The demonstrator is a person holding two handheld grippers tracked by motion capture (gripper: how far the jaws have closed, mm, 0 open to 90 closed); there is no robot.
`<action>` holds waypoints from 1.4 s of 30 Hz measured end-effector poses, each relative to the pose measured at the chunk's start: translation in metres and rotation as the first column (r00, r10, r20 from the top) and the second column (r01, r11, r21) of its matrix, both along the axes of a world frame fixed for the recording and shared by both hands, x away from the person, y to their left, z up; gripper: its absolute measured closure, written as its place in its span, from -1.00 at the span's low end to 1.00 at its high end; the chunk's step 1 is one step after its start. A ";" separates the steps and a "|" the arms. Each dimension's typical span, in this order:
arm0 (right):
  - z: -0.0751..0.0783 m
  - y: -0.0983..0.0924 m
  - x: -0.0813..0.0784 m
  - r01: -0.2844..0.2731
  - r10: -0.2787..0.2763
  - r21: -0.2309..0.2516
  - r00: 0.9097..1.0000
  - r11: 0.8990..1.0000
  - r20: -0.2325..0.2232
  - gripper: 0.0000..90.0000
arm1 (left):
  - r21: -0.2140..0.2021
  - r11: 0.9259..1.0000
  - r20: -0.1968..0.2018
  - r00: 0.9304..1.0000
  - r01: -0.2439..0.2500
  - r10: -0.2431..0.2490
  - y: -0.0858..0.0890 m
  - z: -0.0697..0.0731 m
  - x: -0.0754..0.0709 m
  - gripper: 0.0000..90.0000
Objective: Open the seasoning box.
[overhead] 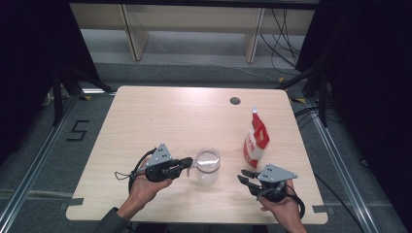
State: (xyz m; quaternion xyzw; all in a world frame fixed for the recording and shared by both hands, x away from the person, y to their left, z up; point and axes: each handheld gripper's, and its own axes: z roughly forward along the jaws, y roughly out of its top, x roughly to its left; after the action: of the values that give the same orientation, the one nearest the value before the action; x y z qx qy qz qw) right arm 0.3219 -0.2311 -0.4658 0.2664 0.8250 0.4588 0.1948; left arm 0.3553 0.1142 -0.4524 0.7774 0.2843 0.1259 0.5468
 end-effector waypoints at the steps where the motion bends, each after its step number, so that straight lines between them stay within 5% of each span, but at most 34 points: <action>1: 0.000 0.004 0.002 -0.007 0.007 0.000 1.000 1.000 0.003 0.67 | 0.009 1.000 -0.003 1.000 -0.002 0.002 0.000 0.000 0.000 0.91; 3: 0.000 0.009 0.006 -0.017 0.017 -0.012 1.000 1.000 0.007 0.68 | 0.053 0.999 0.004 1.000 -0.011 0.011 0.000 -0.003 0.000 0.93; 6: 0.000 0.013 0.010 -0.018 0.018 -0.014 1.000 1.000 0.009 0.69 | -0.018 1.000 -0.039 0.999 -0.022 0.022 0.002 -0.004 0.003 0.93; 11: -0.001 0.012 0.013 -0.012 0.012 -0.002 1.000 1.000 -0.001 0.69 | -0.002 1.000 0.013 1.000 -0.006 0.006 -0.003 0.009 -0.001 0.91; 25: -0.003 0.014 0.013 -0.025 0.025 -0.013 1.000 1.000 0.008 0.75 | 0.008 1.000 0.002 1.000 -0.008 0.008 -0.006 0.001 0.004 0.92; 42: 0.006 0.035 0.029 -0.054 0.052 0.056 0.998 0.997 0.035 0.89 | 0.007 1.000 0.001 1.000 0.000 0.000 -0.006 -0.001 0.002 0.92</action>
State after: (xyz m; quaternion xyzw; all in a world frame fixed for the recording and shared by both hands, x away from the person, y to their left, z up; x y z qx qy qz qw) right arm 0.3506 -0.1959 -0.4596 0.2419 0.8150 0.4916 0.1888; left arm 0.3571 0.1085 -0.4535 0.7791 0.2838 0.1273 0.5442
